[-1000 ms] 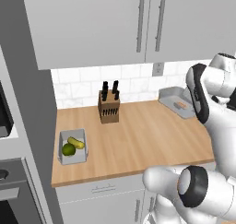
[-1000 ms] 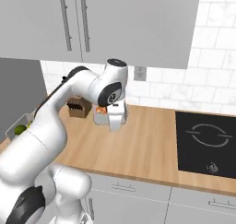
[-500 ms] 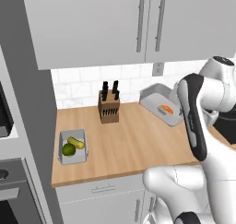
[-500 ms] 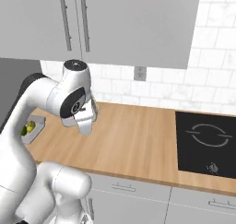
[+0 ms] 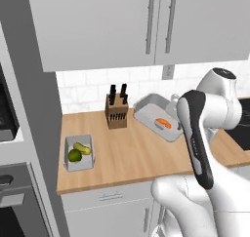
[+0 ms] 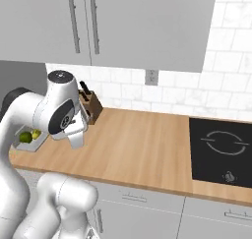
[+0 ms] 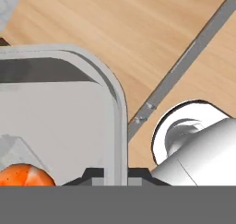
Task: Take the meat container that has the shrimp and place it on the second highest rack of the freezer. Then take the vegetable container that has the lime and cucumber and place it on the highest rack of the freezer.
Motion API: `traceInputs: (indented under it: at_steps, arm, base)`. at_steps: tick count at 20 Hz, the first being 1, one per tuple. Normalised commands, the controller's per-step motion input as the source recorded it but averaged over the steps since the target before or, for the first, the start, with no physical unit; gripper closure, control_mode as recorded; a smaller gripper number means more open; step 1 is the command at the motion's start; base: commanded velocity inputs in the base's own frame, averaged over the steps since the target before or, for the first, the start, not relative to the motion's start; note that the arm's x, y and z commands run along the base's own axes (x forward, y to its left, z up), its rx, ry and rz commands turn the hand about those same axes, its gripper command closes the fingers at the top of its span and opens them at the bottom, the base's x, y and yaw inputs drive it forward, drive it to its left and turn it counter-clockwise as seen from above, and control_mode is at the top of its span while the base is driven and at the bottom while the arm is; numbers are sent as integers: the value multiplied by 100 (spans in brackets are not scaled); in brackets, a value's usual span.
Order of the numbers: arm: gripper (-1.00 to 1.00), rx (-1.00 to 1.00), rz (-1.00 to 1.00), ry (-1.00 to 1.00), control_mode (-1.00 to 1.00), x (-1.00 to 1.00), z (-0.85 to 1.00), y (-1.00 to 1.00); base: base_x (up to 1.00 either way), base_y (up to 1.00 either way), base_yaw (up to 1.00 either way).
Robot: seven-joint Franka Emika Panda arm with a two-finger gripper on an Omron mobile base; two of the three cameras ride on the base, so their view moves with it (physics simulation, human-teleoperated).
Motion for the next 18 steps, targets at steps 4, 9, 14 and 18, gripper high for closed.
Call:
traceInputs:
  at_steps: [4, 9, 14, 18]
  arm:
    - [100, 0, 0, 0, 100, 0, 0, 0]
    - [100, 0, 0, 0, 100, 0, 0, 0]
    - [100, 0, 0, 0, 100, 0, 0, 0]
    - [100, 0, 0, 0, 100, 0, 0, 0]
  base:
    - [-92, 51, 2]
    - [-77, 79, 1]
    - [-3, 100, 0]
    - [0, 100, 0]
